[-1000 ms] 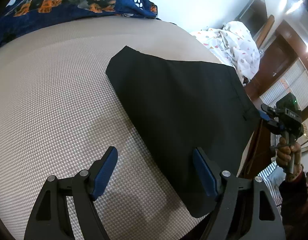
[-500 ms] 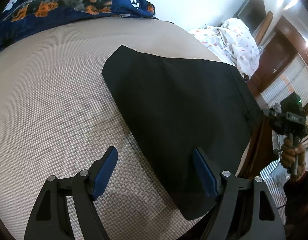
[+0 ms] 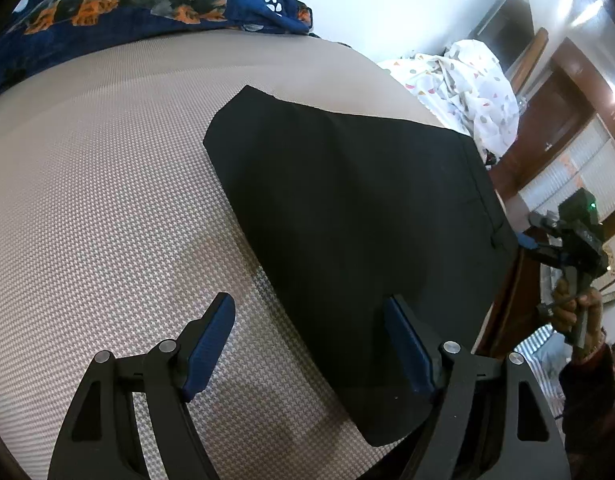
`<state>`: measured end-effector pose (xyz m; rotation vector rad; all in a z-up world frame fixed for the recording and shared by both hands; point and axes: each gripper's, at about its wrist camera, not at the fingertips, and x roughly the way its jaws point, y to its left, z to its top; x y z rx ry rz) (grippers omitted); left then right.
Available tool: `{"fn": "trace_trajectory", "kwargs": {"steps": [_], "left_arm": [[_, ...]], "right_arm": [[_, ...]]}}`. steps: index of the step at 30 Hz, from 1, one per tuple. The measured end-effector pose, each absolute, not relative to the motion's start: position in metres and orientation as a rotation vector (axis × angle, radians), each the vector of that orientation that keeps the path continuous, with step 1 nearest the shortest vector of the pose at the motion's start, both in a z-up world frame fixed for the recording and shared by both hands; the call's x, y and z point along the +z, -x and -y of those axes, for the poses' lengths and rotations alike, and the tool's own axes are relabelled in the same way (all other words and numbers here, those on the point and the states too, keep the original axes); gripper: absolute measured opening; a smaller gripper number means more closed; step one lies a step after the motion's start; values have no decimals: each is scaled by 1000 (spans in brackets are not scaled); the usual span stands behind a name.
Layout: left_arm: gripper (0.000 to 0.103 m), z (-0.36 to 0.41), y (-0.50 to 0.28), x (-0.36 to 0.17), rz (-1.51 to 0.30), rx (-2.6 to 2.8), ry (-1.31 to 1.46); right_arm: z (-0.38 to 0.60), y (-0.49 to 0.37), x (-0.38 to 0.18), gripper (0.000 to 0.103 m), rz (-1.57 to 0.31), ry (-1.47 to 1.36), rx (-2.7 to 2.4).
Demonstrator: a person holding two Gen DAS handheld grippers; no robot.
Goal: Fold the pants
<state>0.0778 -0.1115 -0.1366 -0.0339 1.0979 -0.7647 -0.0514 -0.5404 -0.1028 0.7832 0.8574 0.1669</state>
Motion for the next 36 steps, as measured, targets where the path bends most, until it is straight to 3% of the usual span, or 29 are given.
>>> {"fn": "trace_trajectory", "kwargs": {"steps": [5, 10, 17, 24, 25, 27, 28, 29, 33, 36], "left_arm": [[77, 106, -86, -142, -1139, -814, 118], [77, 109, -100, -149, -1198, -977, 195], [78, 109, -126, -161, -1239, -1164, 360], [78, 125, -124, -158, -1269, -1177, 296], [73, 123, -123, -158, -1270, -1149, 303], [52, 122, -117, -157, -1255, -1063, 275], [36, 123, -112, -156, -1236, -1010, 226], [31, 124, -110, -155, -1221, -981, 196], [27, 129, -86, -140, -1091, -883, 1], [18, 130, -67, -124, -989, -804, -134]], "right_arm": [[524, 18, -105, 78, -937, -653, 226], [507, -14, -121, 65, -1066, -587, 336], [515, -40, -130, 66, -1145, -605, 524], [503, -61, -136, 66, -1152, -656, 594], [501, -62, -137, 66, -1141, -671, 594], [497, -64, -139, 51, -1130, -665, 564], [497, -62, -141, 36, -1137, -660, 534], [500, -59, -143, 34, -1126, -684, 523], [498, -46, -143, 30, -1087, -733, 495], [489, -40, -141, 28, -1060, -770, 514]]}}
